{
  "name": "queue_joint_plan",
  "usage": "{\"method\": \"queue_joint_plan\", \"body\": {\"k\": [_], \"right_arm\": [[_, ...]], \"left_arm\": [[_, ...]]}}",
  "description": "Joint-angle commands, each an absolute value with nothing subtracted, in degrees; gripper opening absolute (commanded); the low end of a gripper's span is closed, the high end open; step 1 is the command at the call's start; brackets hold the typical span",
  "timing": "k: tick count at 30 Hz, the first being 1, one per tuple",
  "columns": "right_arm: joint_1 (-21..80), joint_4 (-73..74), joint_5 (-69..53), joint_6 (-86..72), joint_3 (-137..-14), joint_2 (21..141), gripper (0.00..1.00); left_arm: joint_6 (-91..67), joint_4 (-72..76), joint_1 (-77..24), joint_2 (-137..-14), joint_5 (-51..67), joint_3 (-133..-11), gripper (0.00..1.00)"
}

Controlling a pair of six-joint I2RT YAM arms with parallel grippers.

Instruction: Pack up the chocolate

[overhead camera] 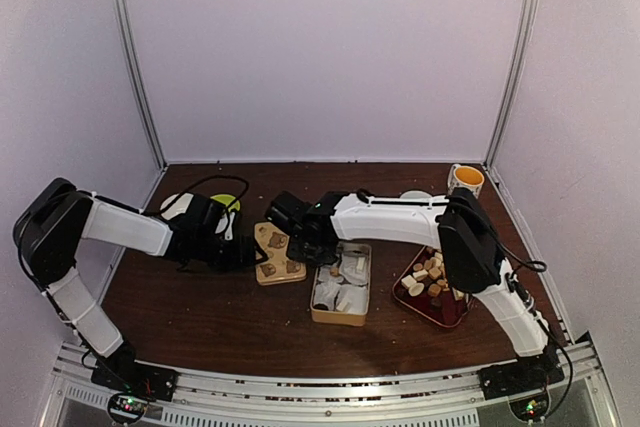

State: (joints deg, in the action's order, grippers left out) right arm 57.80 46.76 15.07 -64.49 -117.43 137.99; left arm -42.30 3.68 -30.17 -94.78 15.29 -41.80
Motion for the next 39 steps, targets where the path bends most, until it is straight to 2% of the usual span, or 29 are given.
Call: {"method": "queue_joint_plan", "body": {"k": [1, 9, 15, 21, 27, 32, 39], "right_arm": [[57.26, 50.4, 14.58, -66.25, -122.06, 140.72, 0.0], [57.22, 45.83, 3.85, -64.21, -124.07, 142.98, 0.0], [57.37, 27.18, -3.66, -61.15, -108.63, 135.39, 0.0], [57.78, 23.61, -7.55, -60.18, -104.85, 132.62, 0.0], [60.62, 23.08, -4.88, -60.33, -99.53, 128.14, 0.0], [63.64, 19.46, -4.77, -62.01, -90.35, 123.57, 0.0], [66.93, 16.44, -1.38, -62.51, -79.36, 115.95, 0.0]], "left_arm": [[-43.28, 6.72, -30.82, -96.01, 16.57, -42.19, 0.72], [-43.42, 7.99, -31.03, -97.43, 18.9, -42.55, 0.71], [-43.24, 8.3, -31.04, -98.24, 20.69, -42.65, 0.69], [-43.08, 7.88, -31.12, -96.51, 22.43, -40.28, 0.69], [-43.33, 4.79, -32.51, -90.28, 21.62, -35.49, 0.69], [-46.3, 3.49, -35.84, -82.76, 20.48, -30.19, 0.69], [-50.45, -1.94, -38.5, -68.27, 16.27, -21.45, 0.71]]}}
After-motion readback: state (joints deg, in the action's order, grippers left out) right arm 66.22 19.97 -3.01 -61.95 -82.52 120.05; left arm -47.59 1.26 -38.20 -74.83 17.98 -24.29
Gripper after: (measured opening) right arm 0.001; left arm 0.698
